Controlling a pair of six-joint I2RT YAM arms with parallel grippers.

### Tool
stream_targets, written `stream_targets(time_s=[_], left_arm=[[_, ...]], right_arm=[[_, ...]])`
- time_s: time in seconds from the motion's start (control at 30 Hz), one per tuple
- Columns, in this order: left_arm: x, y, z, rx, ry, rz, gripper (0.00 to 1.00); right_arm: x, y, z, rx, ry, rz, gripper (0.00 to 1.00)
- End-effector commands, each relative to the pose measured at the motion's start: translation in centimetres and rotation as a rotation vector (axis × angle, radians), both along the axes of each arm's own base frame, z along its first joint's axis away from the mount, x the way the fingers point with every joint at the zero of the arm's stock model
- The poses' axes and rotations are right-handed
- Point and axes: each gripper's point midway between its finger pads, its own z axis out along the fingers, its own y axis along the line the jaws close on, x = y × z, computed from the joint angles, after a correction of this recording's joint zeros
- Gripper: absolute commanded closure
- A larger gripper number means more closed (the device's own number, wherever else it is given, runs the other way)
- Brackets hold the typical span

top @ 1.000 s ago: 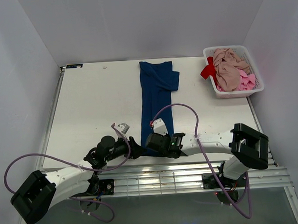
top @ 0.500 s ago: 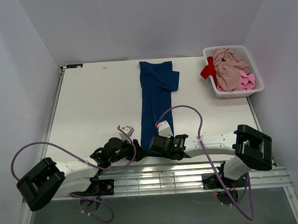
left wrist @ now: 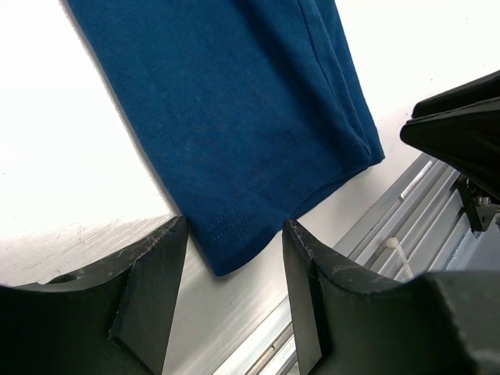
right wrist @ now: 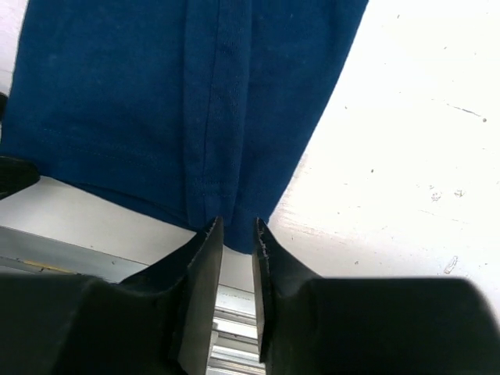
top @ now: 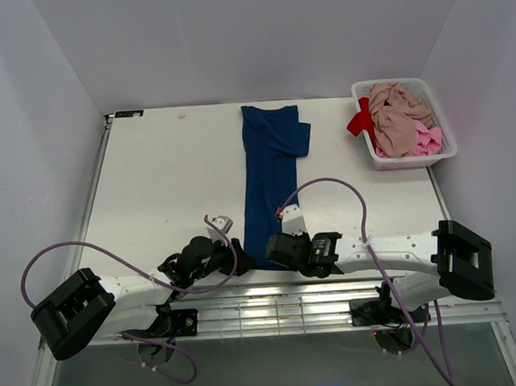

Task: Fold and stack the t-shirts
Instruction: Grab the bottom of the folded rectangular tshirt with both arms

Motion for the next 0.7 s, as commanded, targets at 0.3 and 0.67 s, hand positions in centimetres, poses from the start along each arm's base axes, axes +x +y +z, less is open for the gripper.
stream_targets(time_s=[0.3, 0.67], left_arm=[[0.7, -0.5, 0.1, 0.018, -0.02, 0.012, 0.38], [0.4, -0.3, -0.5, 0.036, -0.017, 0.018, 0.38]], right_arm=[[-0.5, -1.4, -1.8, 0.047, 0.012, -0.079, 0.48], [-0.1, -1.2, -0.1, 0.165, -0.035, -0.098, 0.47]])
